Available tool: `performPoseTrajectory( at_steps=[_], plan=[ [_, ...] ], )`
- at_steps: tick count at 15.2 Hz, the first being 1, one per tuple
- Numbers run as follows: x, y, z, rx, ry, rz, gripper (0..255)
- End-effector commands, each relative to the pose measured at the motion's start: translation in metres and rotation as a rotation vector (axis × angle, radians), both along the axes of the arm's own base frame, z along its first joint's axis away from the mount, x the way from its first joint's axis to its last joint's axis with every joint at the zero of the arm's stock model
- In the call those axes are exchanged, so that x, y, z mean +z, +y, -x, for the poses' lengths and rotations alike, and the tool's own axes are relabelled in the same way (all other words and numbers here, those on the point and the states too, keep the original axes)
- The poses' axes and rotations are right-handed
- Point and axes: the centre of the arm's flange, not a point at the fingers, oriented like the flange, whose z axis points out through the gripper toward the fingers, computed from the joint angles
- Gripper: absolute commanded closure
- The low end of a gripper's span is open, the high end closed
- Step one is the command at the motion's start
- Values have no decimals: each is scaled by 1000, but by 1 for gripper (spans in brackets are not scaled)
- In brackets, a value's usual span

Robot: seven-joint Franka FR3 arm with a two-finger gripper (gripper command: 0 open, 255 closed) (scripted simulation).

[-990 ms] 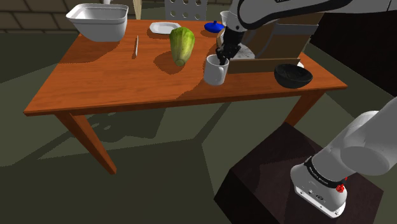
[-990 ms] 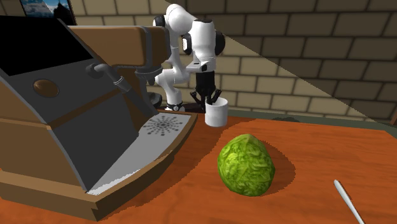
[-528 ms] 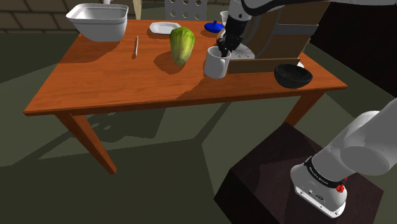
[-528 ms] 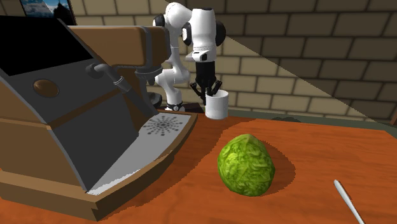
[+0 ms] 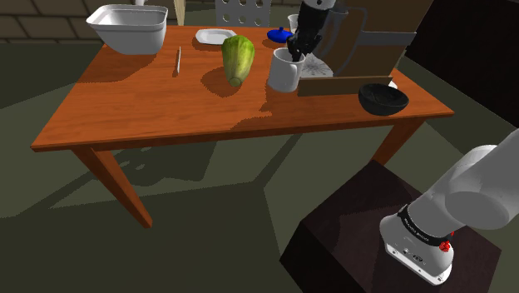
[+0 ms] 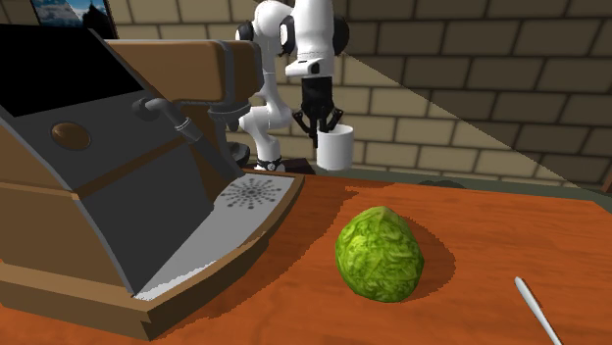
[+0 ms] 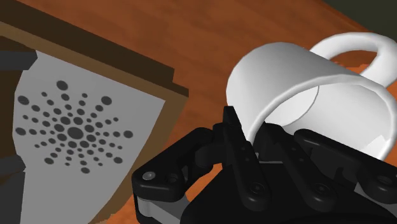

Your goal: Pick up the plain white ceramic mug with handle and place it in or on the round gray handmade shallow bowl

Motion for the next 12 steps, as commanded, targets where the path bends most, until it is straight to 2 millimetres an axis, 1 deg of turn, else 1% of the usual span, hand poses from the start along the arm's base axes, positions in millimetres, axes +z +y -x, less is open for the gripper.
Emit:
performPoseTrajectory(
  at_steps=[1, 11, 12],
  plan=[
    [12, 0, 0, 0, 0, 0, 255],
    [63, 0, 0, 0, 0, 0, 255],
    [64, -11, 8, 0, 0, 0, 255]
  ],
)
